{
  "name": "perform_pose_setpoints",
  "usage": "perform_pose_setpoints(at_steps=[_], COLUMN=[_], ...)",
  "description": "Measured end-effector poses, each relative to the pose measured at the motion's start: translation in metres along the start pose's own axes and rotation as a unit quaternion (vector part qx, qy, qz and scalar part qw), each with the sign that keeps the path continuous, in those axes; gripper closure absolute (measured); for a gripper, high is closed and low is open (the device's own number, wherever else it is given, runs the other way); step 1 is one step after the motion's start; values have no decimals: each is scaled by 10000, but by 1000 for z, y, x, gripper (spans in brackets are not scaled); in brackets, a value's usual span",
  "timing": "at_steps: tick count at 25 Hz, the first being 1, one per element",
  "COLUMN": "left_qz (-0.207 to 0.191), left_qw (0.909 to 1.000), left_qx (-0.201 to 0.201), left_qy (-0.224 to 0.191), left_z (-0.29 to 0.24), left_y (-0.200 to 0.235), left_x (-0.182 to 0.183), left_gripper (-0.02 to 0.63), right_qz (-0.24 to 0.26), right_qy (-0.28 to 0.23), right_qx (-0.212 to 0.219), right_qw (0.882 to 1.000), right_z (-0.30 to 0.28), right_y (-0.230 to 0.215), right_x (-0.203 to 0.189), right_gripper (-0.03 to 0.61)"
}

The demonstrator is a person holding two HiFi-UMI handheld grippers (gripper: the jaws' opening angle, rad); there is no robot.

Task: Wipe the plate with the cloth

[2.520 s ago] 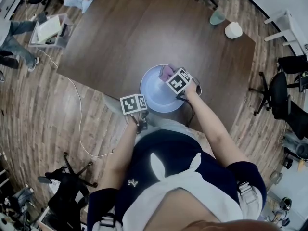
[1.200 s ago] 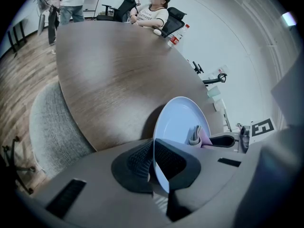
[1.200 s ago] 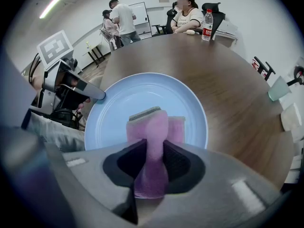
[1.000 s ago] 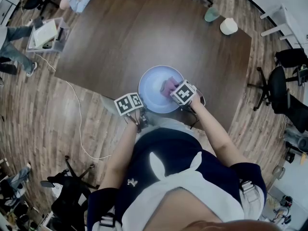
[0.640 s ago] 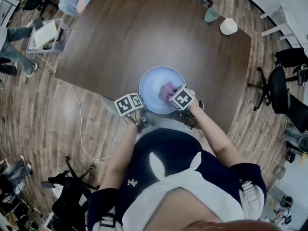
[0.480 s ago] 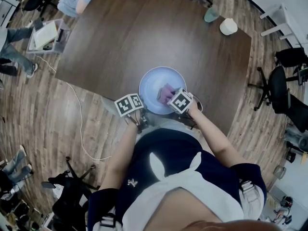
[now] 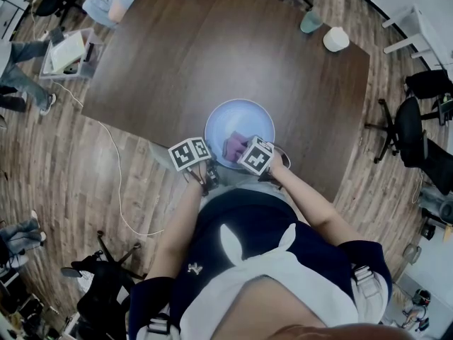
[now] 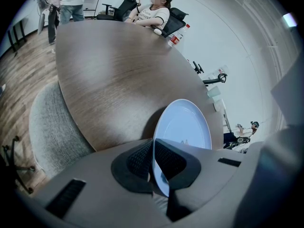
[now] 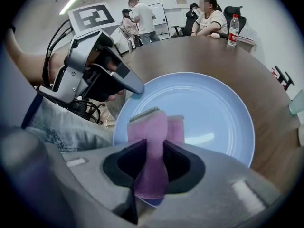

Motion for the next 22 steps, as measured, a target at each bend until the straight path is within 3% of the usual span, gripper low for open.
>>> perform_pose_setpoints(at_steps=[9,22], left_qz=[-94,-269], left_qw=[10000,9996], left_qx=[3,-27], left_qy=[18,104], left_z=[1,-1], left_y=[0,-2], left_x=[0,-1], left_gripper=[595,595], right_qz=[304,207], right_qy=[59,-252], right_qx=[152,255], right_qw=[9994,9991], right_z=[-13,-20], right_y=[14,6], right_x=[17,35], right_gripper=[474,474])
Point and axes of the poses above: the fingertips, and each gripper's own axes: z backward along the fingers, y to its left, x out of its top, the point moved 1 cm from there along z, backward along the fingers, and after that the axes turned 14 degrees about x, right-handed, at the moved point
